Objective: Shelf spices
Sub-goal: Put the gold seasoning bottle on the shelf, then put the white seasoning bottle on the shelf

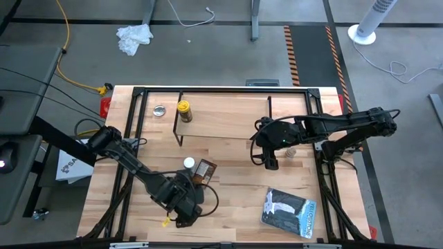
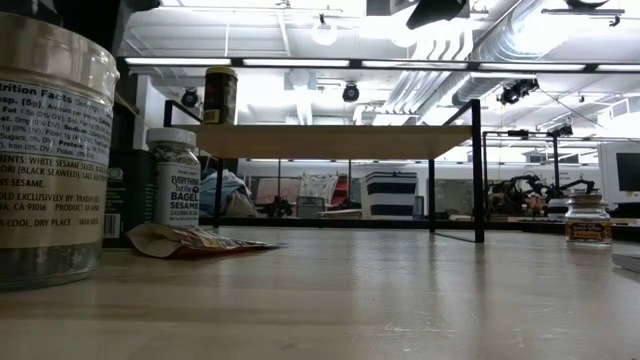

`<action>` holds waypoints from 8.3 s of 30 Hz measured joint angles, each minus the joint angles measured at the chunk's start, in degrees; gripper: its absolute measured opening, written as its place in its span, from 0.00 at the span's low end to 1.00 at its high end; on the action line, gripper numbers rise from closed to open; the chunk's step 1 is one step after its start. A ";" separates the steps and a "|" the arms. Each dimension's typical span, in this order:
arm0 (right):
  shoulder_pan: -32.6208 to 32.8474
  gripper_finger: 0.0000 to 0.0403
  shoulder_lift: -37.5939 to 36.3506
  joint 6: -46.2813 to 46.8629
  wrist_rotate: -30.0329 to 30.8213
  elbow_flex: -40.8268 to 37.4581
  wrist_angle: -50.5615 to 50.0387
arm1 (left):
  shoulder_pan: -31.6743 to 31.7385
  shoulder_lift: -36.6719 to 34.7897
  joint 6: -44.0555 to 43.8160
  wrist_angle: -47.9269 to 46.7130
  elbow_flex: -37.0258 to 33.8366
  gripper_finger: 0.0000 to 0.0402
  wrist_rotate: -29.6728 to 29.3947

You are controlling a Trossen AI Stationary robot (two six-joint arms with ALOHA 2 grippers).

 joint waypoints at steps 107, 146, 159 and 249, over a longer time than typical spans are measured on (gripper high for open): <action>-0.06 0.76 -9.22 12.04 1.13 0.02 -8.22 | 52.72 4.79 23.84 -27.81 35.85 0.74 -2.39; -0.05 0.76 -9.22 9.36 1.33 0.02 -8.20 | 20.72 -10.72 29.23 -15.74 36.17 0.75 -27.16; -0.04 0.76 -9.20 7.34 -3.17 0.02 -8.37 | 2.27 -3.98 2.61 -27.45 26.99 0.75 -18.04; -3.76 0.76 -8.24 6.40 -1.55 0.02 -5.14 | 24.15 -6.65 -34.59 1.92 -19.18 0.47 3.23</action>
